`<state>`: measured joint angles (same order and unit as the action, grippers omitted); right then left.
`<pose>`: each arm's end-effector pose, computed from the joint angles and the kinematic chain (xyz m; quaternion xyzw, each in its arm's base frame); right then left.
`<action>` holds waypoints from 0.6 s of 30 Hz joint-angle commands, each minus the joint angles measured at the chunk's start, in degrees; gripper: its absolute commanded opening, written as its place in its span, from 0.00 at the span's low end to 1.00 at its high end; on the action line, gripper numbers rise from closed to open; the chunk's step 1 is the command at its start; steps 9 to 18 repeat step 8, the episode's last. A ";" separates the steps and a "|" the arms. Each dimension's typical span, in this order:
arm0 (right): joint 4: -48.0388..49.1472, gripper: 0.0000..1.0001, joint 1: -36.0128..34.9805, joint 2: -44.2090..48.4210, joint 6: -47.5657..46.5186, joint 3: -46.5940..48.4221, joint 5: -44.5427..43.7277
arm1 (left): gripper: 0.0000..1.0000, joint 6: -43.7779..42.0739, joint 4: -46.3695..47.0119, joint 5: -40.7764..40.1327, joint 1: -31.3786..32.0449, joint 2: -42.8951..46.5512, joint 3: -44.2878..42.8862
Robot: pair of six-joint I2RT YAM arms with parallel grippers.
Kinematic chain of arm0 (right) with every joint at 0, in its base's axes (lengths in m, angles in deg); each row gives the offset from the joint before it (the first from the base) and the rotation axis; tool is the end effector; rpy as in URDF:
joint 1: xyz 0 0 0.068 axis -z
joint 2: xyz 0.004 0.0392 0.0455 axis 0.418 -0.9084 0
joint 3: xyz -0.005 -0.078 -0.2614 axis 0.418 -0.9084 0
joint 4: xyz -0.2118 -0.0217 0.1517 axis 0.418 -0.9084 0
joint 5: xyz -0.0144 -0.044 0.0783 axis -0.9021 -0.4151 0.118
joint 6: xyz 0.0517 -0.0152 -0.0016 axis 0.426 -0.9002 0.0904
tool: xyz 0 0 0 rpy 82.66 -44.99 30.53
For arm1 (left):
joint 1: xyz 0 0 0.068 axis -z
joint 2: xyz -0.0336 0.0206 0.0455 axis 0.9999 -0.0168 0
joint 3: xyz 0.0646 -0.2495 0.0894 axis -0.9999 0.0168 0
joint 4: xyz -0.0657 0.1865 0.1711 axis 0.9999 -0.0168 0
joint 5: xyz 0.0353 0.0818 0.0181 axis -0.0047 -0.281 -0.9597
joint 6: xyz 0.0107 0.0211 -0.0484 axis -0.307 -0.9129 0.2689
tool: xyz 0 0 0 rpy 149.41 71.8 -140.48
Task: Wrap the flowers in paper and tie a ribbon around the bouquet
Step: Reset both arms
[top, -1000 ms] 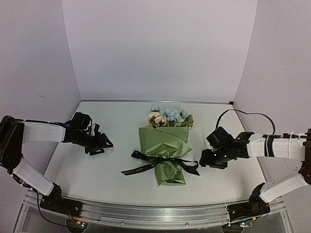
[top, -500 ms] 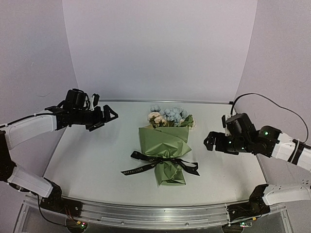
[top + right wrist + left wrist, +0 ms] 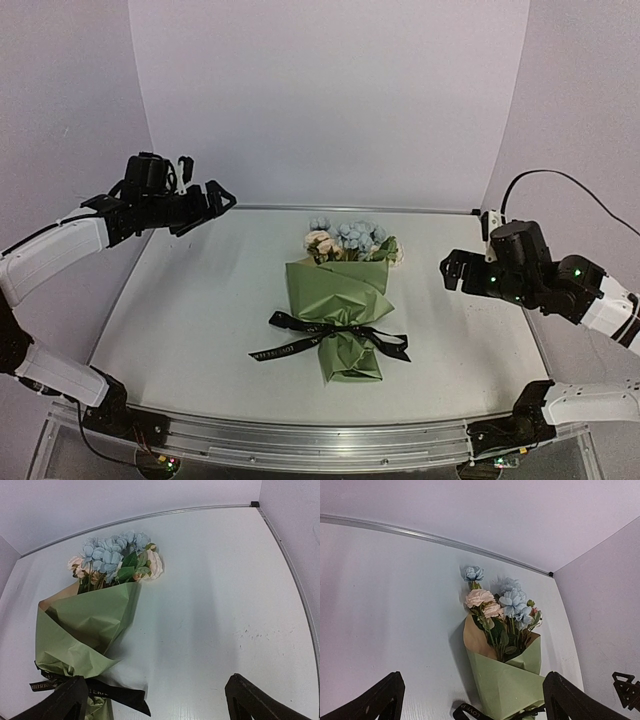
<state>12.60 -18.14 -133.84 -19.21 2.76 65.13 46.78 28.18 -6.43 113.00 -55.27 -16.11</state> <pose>0.1487 0.1216 0.3115 0.0017 0.8785 0.1582 0.4507 0.2721 -0.1279 0.3342 -0.0150 0.8516 -0.3137 0.4196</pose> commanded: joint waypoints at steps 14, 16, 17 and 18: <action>-0.87 0.98 -0.22 -0.44 -1.32 2.46 -2.77 | 1.00 -2.75 0.84 -0.82 0.03 1.76 -1.00; -0.87 0.98 -0.22 -0.44 -1.32 2.46 -2.77 | 1.00 -2.75 0.84 -0.82 0.03 1.76 -1.00; -0.87 0.98 -0.22 -0.44 -1.32 2.46 -2.77 | 1.00 -2.75 0.84 -0.82 0.03 1.76 -1.00; -0.87 0.98 -0.22 -0.44 -1.32 2.46 -2.77 | 1.00 -2.75 0.84 -0.82 0.03 1.76 -1.00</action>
